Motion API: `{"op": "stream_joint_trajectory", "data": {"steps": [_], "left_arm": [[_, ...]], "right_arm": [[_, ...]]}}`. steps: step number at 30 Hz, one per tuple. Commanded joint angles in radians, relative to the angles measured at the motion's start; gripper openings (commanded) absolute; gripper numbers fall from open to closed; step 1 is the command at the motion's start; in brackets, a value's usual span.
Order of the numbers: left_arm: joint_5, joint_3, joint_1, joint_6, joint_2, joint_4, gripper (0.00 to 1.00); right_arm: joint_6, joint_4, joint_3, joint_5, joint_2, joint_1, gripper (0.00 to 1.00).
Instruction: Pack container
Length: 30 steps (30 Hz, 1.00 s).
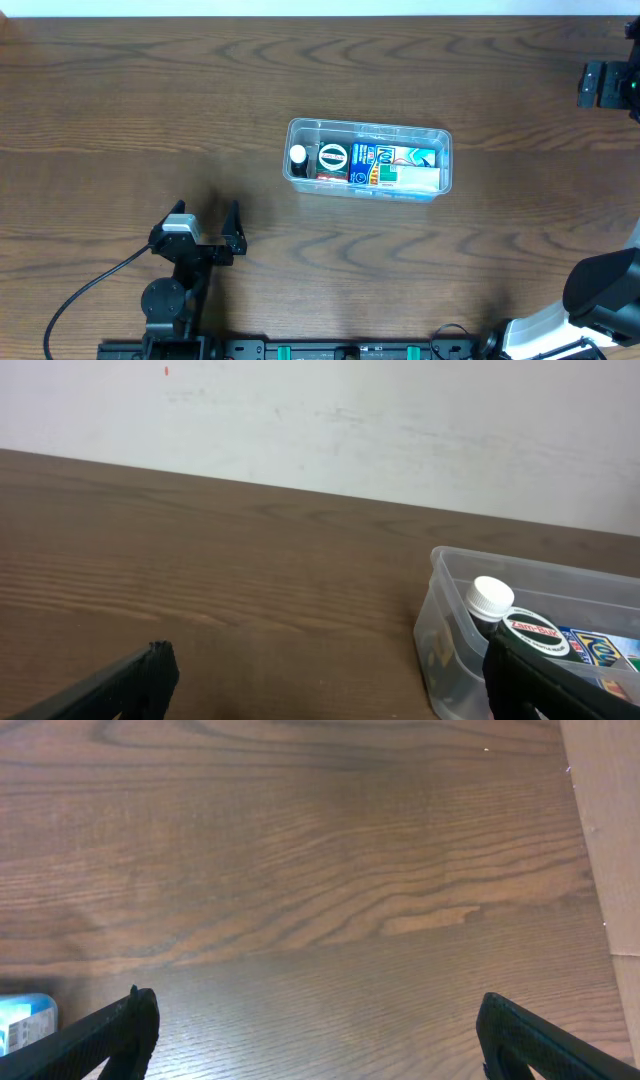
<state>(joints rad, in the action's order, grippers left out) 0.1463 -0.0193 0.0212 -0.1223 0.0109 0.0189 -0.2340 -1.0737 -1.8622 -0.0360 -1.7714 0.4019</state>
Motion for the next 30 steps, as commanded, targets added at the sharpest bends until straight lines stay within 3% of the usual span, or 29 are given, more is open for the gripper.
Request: {"op": "stream_joint_trajectory", "data": {"steps": [1,12,25,30], "left_arm": [[-0.001,0.015,-0.006,0.021,-0.007,0.037,0.98],[-0.001,0.015,-0.006,0.021,-0.007,0.037,0.98],[-0.001,0.015,-0.006,0.021,-0.007,0.037,0.98],[-0.001,0.015,-0.006,0.021,-0.007,0.037,0.98]], "right_arm": [[0.012,0.000,0.001,-0.001,0.003,0.005,0.99],[0.012,-0.002,0.008,-0.001,0.043,-0.106,0.99],[0.012,-0.001,0.008,-0.001,0.344,-0.544,0.99],[0.012,-0.001,0.008,-0.001,0.459,-0.644,0.99]]}}
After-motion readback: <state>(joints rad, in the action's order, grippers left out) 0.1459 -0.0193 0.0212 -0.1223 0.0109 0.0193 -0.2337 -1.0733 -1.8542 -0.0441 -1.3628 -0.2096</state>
